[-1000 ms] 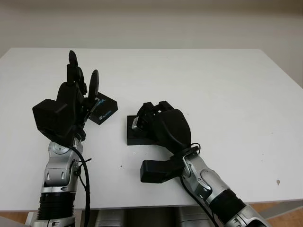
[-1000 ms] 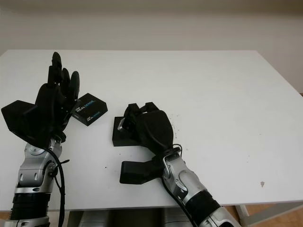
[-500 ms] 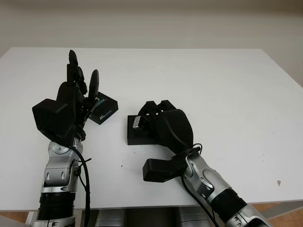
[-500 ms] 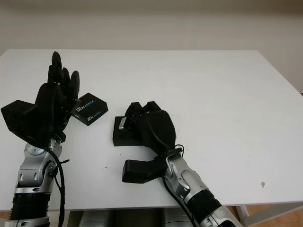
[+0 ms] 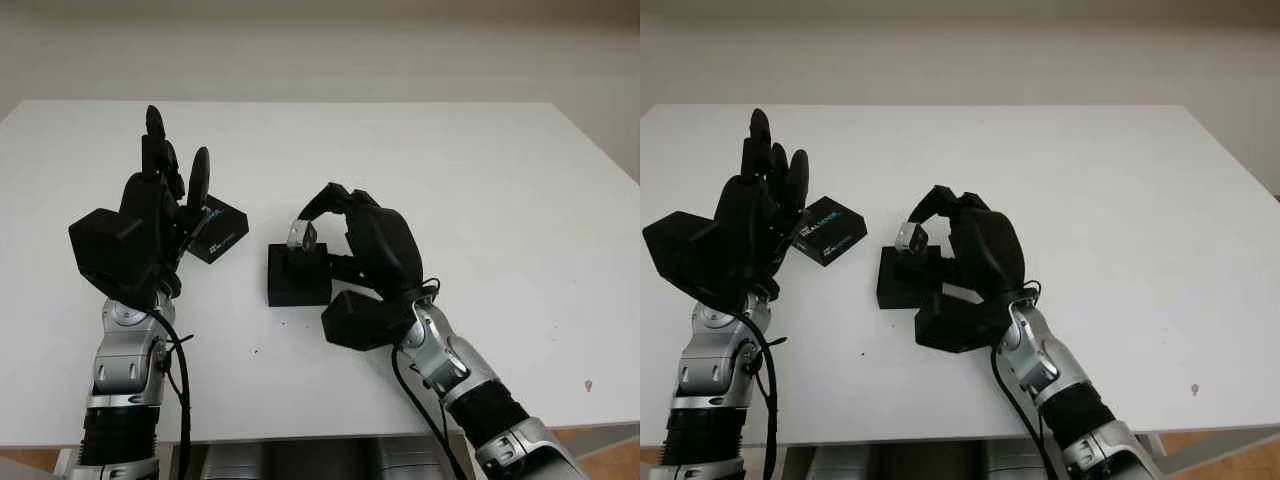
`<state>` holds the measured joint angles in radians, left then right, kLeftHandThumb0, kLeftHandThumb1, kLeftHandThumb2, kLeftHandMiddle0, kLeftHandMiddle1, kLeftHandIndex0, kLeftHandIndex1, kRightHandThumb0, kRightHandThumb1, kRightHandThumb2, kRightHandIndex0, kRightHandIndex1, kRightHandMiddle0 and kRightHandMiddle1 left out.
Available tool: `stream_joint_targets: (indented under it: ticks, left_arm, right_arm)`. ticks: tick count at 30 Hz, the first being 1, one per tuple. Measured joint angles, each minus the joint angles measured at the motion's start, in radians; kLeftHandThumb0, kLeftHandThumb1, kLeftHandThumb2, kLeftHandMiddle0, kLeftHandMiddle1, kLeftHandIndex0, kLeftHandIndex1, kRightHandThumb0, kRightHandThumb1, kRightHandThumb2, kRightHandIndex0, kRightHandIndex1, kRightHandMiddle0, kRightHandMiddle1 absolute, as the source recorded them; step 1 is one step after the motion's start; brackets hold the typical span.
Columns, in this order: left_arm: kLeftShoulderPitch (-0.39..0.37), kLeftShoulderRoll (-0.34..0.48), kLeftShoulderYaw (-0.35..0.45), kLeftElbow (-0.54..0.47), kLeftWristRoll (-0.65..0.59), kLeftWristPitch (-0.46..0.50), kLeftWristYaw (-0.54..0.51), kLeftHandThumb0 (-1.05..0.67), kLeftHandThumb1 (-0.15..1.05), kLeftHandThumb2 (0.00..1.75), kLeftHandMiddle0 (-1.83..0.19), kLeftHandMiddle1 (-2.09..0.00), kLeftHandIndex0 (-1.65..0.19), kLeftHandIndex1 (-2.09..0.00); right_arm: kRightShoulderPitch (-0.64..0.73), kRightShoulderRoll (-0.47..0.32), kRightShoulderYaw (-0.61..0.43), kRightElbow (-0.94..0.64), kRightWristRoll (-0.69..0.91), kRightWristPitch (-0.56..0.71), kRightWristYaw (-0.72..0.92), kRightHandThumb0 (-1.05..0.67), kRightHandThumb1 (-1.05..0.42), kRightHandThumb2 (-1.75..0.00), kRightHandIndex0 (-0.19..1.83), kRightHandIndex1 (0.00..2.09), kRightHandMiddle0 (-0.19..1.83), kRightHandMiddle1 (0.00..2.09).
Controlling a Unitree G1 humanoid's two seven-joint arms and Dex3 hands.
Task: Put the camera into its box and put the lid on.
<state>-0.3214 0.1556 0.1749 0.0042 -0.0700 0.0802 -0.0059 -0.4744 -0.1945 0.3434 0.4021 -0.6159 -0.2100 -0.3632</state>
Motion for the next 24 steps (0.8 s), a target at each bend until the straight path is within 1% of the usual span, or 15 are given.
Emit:
stream_joint_targets:
  ticks: [7,11,14,18,24]
  left_arm:
    - [0.000,0.000,-0.006,0.000,0.003,0.003,0.002,-0.56,1.05,0.55,0.19,0.00,0.19,0.00]
    - [0.000,0.000,-0.011,0.000,0.012,0.003,0.003,-0.57,1.05,0.56,0.19,0.00,0.19,0.00]
    - [0.000,-0.002,-0.013,0.000,0.011,0.001,0.005,-0.57,1.05,0.55,0.19,0.00,0.19,0.00]
    - [0.000,-0.009,-0.013,0.000,0.009,0.001,0.007,-0.57,1.05,0.54,0.19,0.00,0.19,0.00]
    - [0.000,-0.011,-0.013,0.001,0.006,-0.001,0.008,-0.58,1.05,0.53,0.19,0.00,0.19,0.00]
  right_arm:
    - [-0.013,-0.001,-0.020,-0.040,0.047,-0.005,0.118,-0.45,-1.01,-0.05,0.30,0.82,0.50,1.70]
    - [-0.026,-0.015,-0.026,-0.072,0.051,0.035,0.229,-0.46,-1.04,-0.06,0.28,0.69,0.44,1.75]
    - [-0.057,-0.044,-0.035,-0.116,0.067,0.103,0.372,-0.46,-1.05,-0.08,0.34,0.50,0.42,1.76]
    - [-0.091,-0.067,-0.040,-0.159,0.091,0.189,0.528,-0.46,-1.05,-0.09,0.39,0.35,0.44,1.77]
    - [-0.117,-0.095,-0.040,-0.178,0.093,0.242,0.636,-0.45,-1.04,-0.06,0.43,0.25,0.49,1.75]
